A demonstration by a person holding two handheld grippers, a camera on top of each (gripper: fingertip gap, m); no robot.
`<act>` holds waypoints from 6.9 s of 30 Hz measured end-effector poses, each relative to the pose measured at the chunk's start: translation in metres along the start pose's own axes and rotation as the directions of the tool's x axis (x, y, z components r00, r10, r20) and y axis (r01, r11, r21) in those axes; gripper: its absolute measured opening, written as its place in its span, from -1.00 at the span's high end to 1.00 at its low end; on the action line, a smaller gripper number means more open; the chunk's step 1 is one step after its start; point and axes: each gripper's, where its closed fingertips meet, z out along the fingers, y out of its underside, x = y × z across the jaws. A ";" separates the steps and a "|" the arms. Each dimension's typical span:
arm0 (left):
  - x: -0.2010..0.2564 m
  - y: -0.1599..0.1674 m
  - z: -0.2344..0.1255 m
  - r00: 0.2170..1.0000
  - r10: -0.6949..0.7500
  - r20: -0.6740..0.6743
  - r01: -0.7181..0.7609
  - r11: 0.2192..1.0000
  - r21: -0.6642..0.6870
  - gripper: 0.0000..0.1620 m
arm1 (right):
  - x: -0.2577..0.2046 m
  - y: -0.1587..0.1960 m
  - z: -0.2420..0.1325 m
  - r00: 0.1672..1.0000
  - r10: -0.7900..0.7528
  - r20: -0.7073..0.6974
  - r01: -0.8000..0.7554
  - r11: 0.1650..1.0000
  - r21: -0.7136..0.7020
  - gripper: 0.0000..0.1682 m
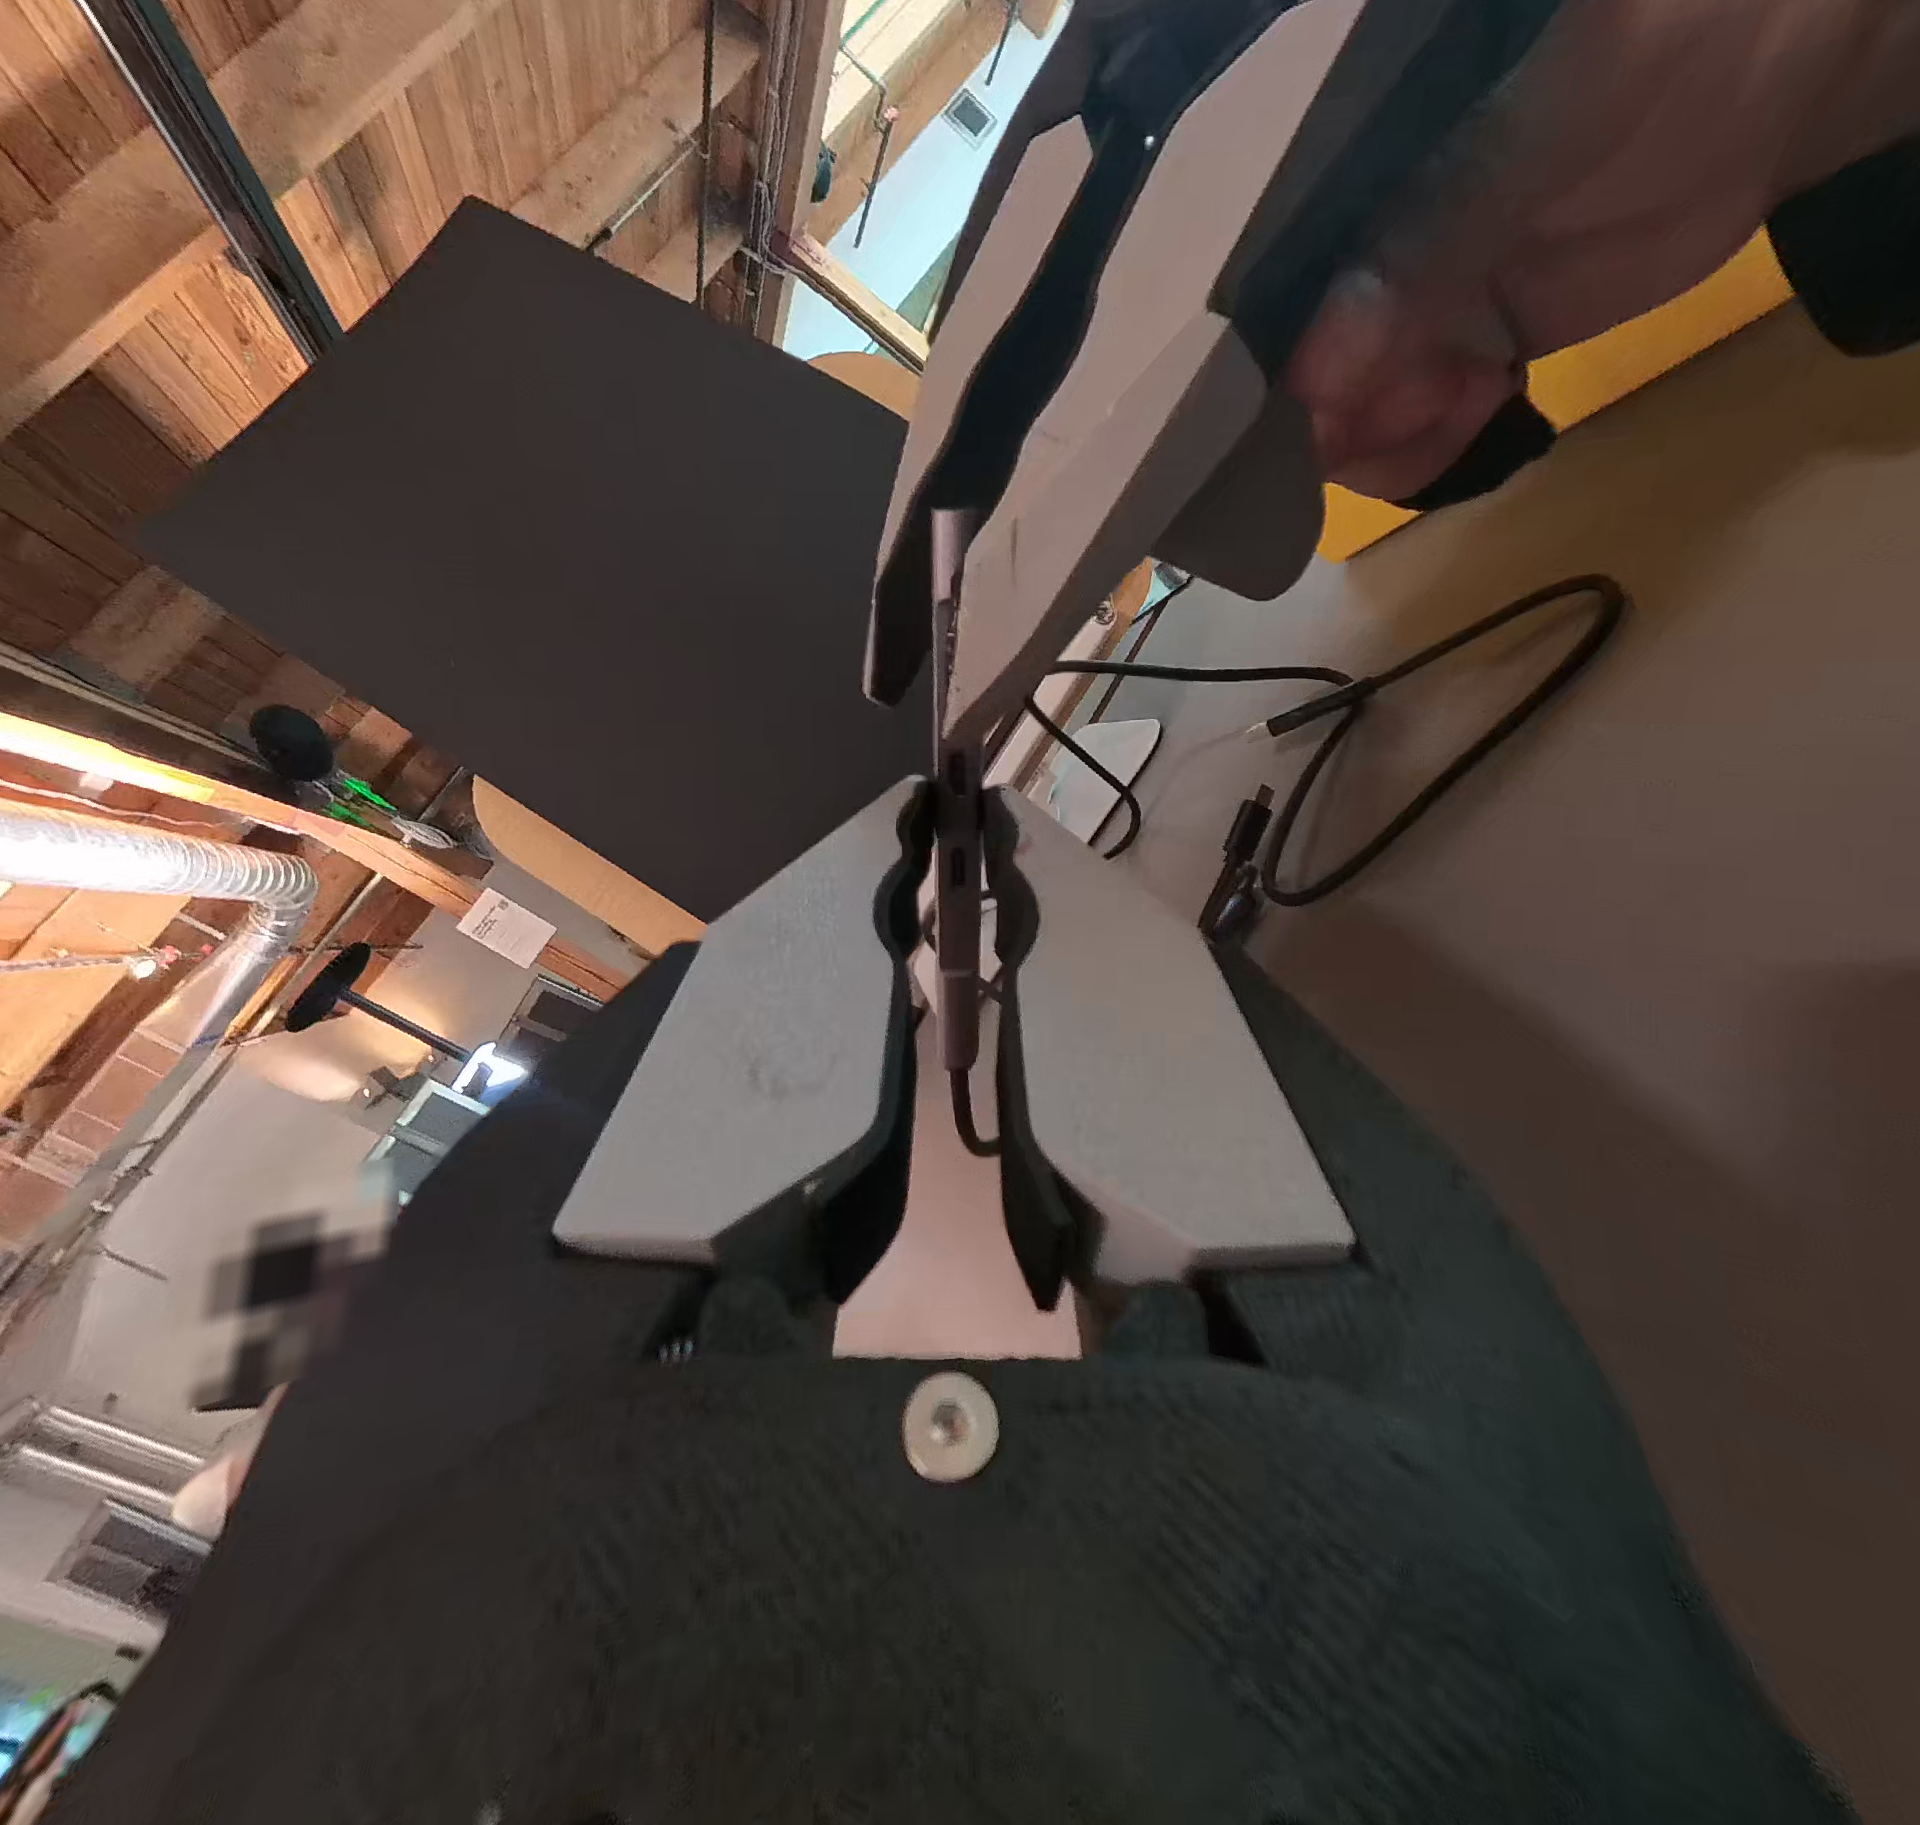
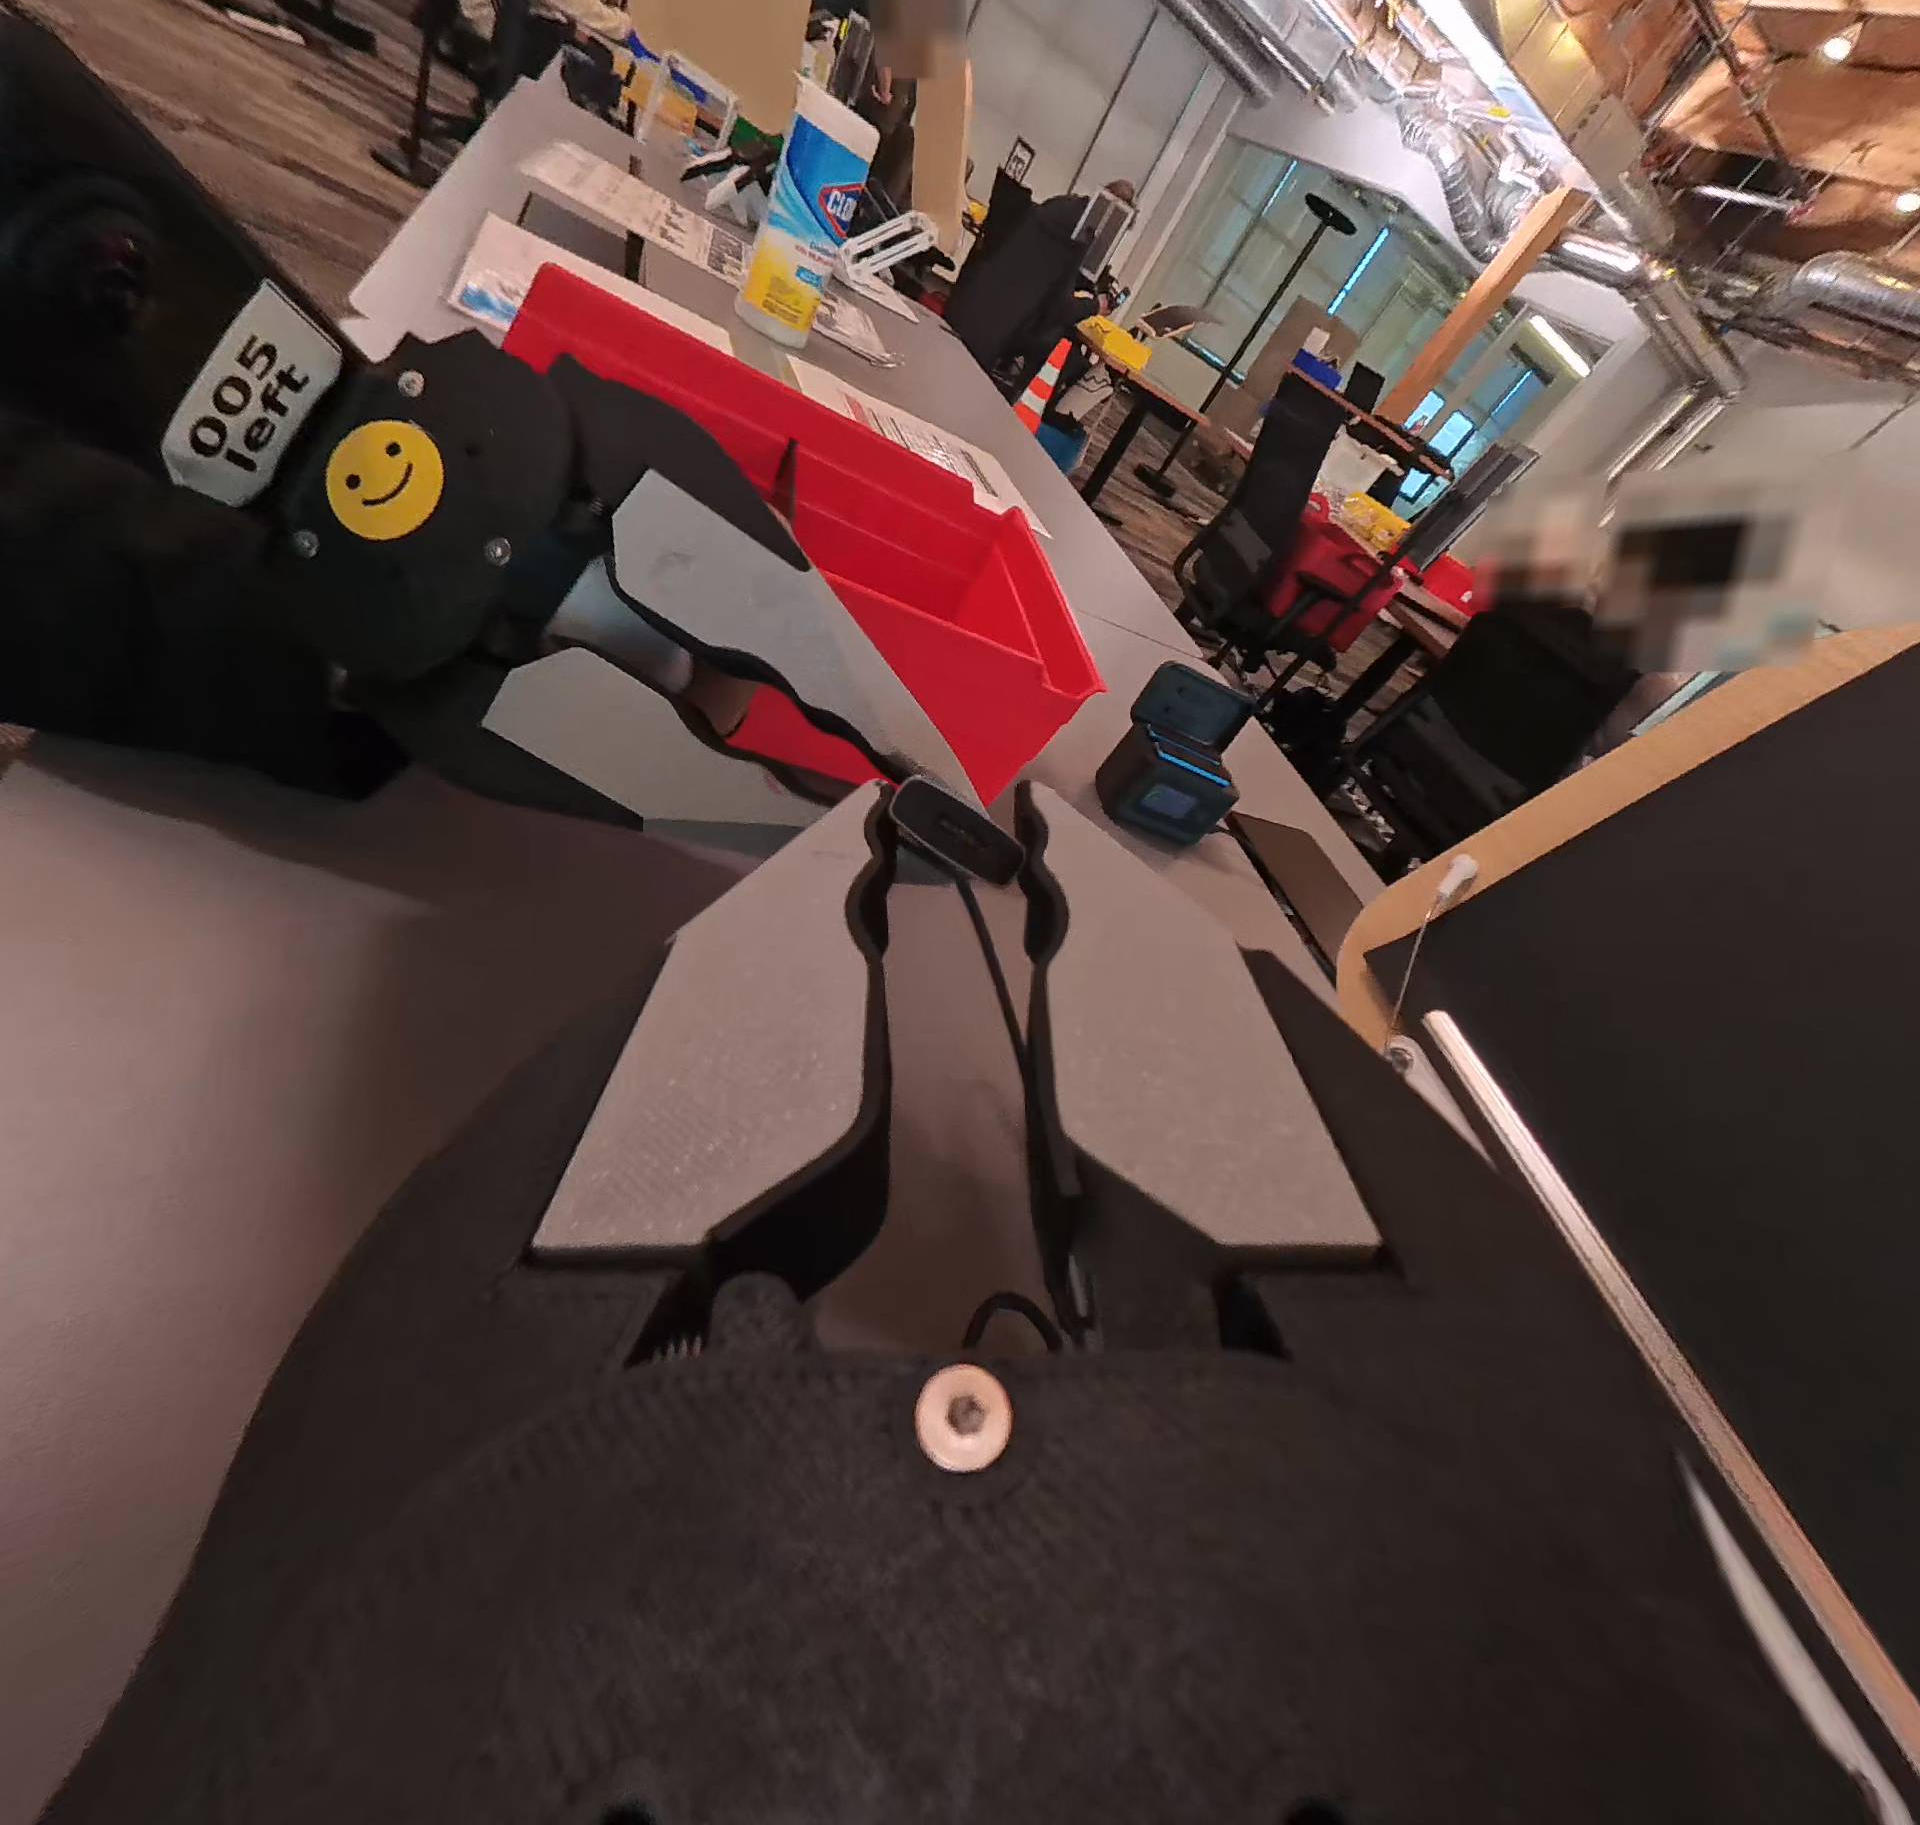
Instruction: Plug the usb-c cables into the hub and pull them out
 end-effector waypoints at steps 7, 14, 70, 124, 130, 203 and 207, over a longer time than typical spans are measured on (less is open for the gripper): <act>-0.001 -0.001 0.008 0.996 -0.019 0.084 0.021 0.999 -0.032 0.88 | -0.001 -0.001 0.006 0.991 0.128 0.021 -0.129 0.991 0.029 0.77; -0.005 0.010 0.011 0.994 -0.091 0.059 0.095 0.993 -0.067 0.91 | 0.013 0.002 -0.001 0.986 0.168 0.005 -0.168 0.986 0.014 0.67; 0.015 0.046 0.015 0.970 -0.238 -0.056 0.230 0.965 -0.129 0.91 | 0.075 0.183 -0.038 0.901 0.191 -0.390 -0.408 0.676 -0.613 0.76; 0.099 0.041 0.003 0.892 -0.210 -0.399 0.109 0.959 -0.261 0.49 | 0.075 0.147 -0.027 0.874 0.386 -0.296 -0.483 0.761 -0.434 1.00; 0.103 0.045 0.003 0.896 -0.170 -0.410 0.061 0.962 -0.267 0.57 | 0.079 0.187 -0.028 0.889 0.302 -0.343 -0.450 0.713 -0.538 0.63; 0.009 0.005 0.074 0.674 -0.733 -0.086 0.725 0.680 -0.111 1.00 | 0.069 0.025 -0.022 0.712 0.701 0.048 -0.702 0.708 0.071 0.95; 0.009 0.008 0.076 0.696 -0.716 -0.060 0.707 0.697 -0.117 0.98 | 0.069 0.026 -0.019 0.715 0.699 0.036 -0.699 0.711 0.080 0.98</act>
